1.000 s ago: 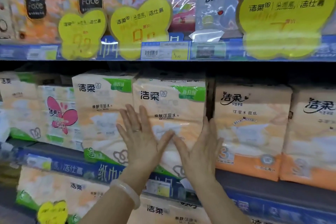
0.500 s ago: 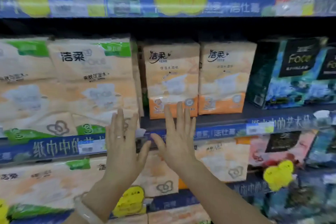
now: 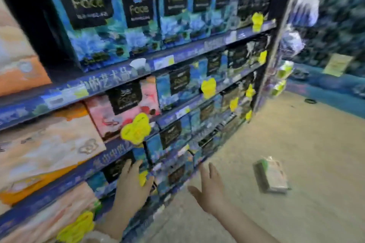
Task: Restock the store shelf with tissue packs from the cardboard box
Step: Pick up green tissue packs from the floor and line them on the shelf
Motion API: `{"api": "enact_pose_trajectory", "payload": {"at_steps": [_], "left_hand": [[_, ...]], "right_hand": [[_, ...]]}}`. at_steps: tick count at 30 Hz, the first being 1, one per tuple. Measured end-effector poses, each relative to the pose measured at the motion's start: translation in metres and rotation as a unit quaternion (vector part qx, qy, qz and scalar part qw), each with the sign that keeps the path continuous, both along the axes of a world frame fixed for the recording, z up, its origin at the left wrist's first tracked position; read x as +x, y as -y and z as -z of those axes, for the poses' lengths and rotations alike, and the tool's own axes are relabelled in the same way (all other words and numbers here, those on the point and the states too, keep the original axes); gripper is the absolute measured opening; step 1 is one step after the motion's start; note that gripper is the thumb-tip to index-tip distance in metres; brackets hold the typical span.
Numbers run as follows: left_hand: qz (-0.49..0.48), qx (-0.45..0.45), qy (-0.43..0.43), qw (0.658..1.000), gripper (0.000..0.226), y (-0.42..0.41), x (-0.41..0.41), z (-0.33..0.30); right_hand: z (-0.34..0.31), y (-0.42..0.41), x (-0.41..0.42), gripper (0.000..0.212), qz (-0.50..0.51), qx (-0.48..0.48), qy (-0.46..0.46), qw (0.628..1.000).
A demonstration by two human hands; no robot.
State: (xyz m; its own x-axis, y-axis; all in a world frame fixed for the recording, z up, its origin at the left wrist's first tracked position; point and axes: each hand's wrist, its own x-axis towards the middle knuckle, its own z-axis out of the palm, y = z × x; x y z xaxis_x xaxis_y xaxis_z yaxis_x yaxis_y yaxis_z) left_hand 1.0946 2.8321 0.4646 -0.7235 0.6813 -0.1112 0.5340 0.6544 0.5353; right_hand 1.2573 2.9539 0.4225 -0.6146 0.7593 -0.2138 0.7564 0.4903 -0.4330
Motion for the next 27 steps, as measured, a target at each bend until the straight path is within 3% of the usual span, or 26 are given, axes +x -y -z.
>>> {"api": "enact_pose_trajectory", "payload": {"at_steps": [4,8,12,20,27], "left_hand": [[0.064,-0.060,0.050,0.995,0.074,-0.097,0.085,0.039],[0.132,-0.094,0.091,0.983,0.058,-0.181,0.156,0.055],[0.212,-0.123,0.090,0.965,0.065,-0.260,0.203,0.073],[0.213,-0.146,0.168,0.951,0.056,-0.435,0.214,0.147],[0.178,-0.225,0.240,0.927,0.049,-0.629,0.191,0.281]], "right_hand": [[0.030,-0.070,0.117,0.073,0.103,-0.040,0.059,0.992],[0.051,-0.130,0.202,0.073,0.204,-0.089,0.070,0.972],[0.073,-0.190,0.260,0.072,0.283,-0.121,0.074,0.949],[0.131,-0.342,0.287,0.070,0.331,-0.190,0.089,0.920],[0.232,-0.535,0.271,0.070,0.389,-0.275,0.102,0.873]]}}
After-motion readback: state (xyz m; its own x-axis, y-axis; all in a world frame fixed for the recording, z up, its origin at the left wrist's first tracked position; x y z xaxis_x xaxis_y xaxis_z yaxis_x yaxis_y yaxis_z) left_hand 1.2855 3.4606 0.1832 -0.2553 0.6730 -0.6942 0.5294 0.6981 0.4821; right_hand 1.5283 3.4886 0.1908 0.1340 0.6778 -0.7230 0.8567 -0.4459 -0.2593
